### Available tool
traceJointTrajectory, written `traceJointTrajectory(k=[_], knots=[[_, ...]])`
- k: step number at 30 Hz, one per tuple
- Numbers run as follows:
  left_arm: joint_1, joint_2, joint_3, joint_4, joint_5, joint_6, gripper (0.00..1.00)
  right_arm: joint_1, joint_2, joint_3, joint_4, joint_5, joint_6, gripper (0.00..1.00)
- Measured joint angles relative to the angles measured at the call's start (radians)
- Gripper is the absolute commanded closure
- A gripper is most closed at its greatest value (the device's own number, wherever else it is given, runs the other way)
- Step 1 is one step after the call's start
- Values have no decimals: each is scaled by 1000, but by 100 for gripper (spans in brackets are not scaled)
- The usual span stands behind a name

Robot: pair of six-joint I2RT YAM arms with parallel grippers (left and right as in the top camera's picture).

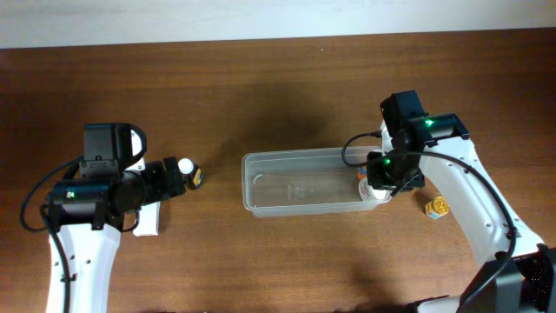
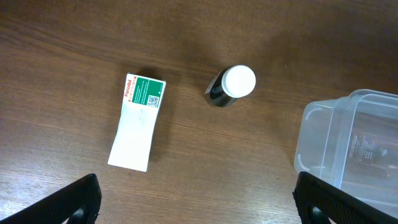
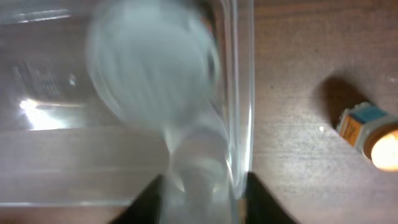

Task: Pack container
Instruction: 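Place the white spray bottle into the container beside the tube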

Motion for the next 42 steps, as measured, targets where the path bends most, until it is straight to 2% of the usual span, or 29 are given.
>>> traceJointTrajectory(k=[5,7,9,11,15,19,25,31,42], knots=[[0,0,0,0,0,0,1,0,-19,53,-74,10,2,54],[0,0,0,0,0,0,1,-2,-56,123,-108,32,11,46],[0,0,0,0,0,0,1,-11,-97,178,-119,59,31,30],[0,0,0,0,0,0,1,-45,-155,225,-118,90,55,25],[0,0,0,0,0,0,1,-193,-240,254,-128,127,98,20],[0,0,0,-1,0,0,1,-347,-228,212,-127,130,116,18],[0,0,0,-3,0,0,0,-485,-132,-10,-14,114,121,18],[0,0,1,-3,0,0,1,-507,-16,-160,93,98,105,17],[0,0,1,-3,0,0,0,-507,225,-166,191,62,94,17]])
